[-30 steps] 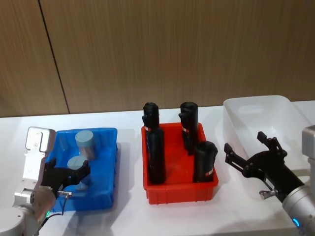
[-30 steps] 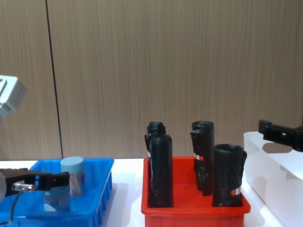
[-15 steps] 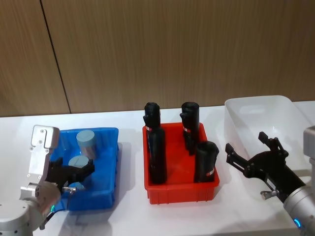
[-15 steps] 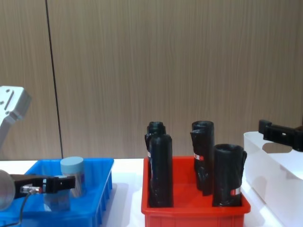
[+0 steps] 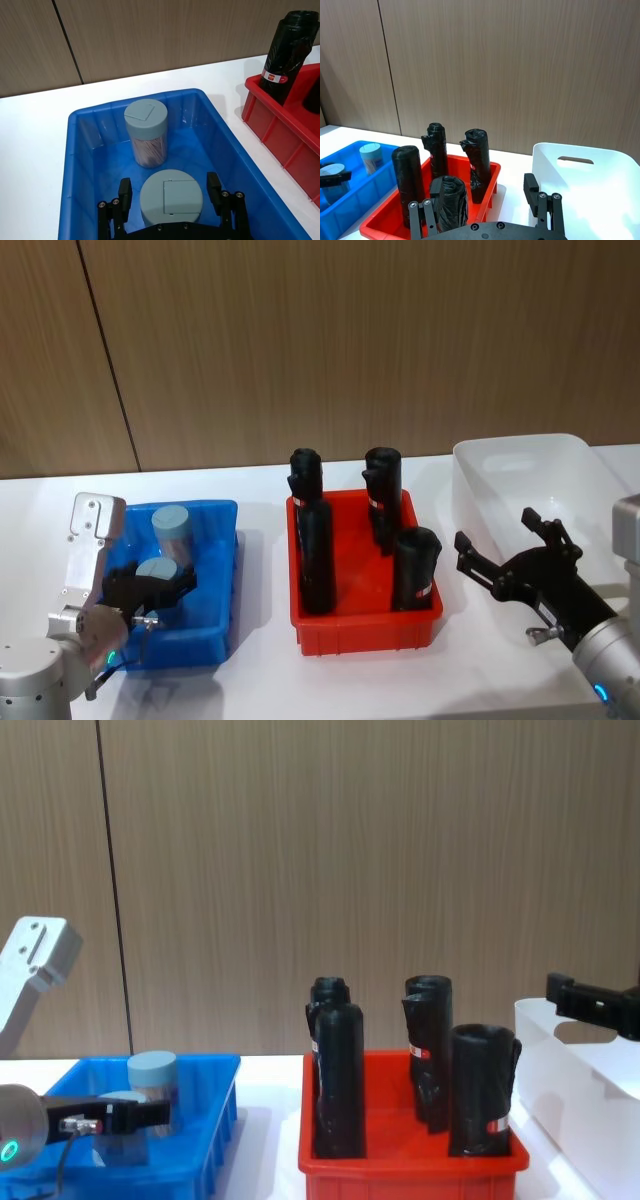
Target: Pick the cotton swabs from the blue box and place them into the white box.
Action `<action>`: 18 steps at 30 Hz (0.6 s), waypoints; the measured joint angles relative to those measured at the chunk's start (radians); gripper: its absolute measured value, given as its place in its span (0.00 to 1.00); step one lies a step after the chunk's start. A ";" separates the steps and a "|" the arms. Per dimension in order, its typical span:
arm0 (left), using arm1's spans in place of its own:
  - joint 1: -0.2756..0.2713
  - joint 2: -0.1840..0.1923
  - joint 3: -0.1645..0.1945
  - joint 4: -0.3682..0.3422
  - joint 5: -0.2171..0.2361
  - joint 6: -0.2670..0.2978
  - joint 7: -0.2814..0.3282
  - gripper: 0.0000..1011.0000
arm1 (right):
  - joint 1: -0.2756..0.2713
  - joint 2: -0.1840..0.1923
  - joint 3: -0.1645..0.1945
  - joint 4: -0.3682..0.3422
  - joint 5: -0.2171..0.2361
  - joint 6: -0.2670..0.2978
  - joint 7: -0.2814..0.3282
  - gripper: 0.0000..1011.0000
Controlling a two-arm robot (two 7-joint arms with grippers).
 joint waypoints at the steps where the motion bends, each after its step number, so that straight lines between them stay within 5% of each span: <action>1: -0.005 -0.003 0.000 0.010 0.001 -0.002 -0.005 0.94 | 0.000 0.000 0.000 0.000 0.000 0.000 0.000 0.99; 10: -0.022 -0.012 0.000 0.044 0.006 -0.014 -0.027 0.69 | 0.000 0.000 0.000 0.000 0.000 0.000 0.000 0.99; 18: -0.026 -0.014 -0.003 0.052 0.009 -0.021 -0.033 0.66 | 0.000 0.000 0.000 0.000 0.000 0.000 0.000 0.99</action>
